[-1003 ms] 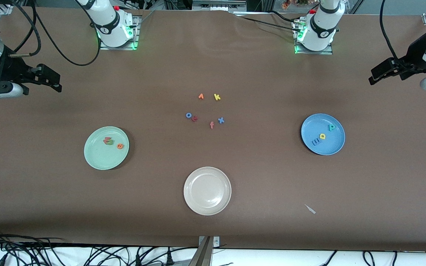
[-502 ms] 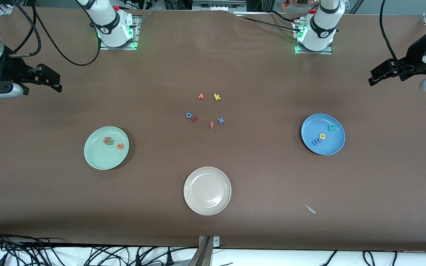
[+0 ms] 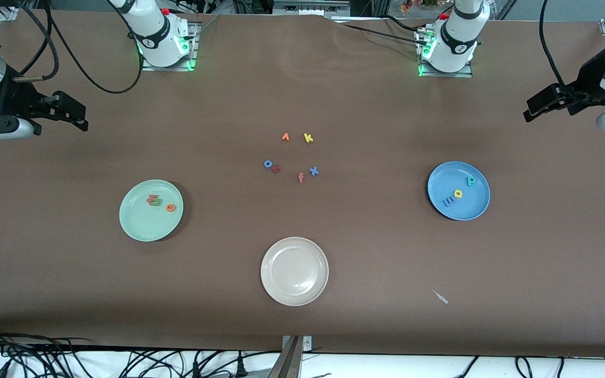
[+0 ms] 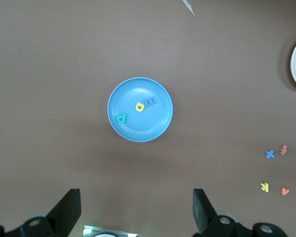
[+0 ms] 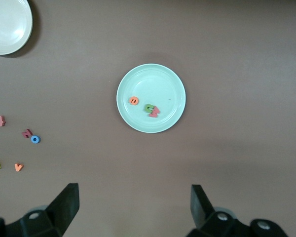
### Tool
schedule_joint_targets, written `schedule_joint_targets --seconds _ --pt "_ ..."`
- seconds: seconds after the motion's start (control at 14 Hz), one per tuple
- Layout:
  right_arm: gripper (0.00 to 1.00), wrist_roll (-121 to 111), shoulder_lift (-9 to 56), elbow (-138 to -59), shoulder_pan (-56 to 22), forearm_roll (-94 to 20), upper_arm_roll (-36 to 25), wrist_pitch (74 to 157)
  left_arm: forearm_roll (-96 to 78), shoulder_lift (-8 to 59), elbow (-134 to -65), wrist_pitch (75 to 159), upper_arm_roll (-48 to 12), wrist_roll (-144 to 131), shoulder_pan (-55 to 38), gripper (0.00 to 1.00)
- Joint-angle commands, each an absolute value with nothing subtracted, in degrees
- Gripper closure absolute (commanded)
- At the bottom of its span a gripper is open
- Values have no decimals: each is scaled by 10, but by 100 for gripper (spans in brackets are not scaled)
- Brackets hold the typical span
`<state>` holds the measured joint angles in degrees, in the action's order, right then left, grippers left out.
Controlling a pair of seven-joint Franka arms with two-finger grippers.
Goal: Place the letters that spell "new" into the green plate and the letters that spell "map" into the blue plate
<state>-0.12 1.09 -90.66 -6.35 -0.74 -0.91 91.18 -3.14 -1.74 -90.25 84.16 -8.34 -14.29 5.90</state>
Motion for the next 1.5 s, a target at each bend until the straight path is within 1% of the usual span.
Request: schedule_joint_targets --seconds 0.0,1.07,1.43 --pt "0 -9 10 -904 -62 -3 -9 907 -39 -10 -884 832 -84 -132 64 0" --pt "0 -9 10 -904 -62 -3 -9 909 -36 -11 -884 838 -78 -131 62 0" --pt "0 -9 10 -904 -61 -5 -10 911 -6 -12 -884 838 -82 -131 60 0"
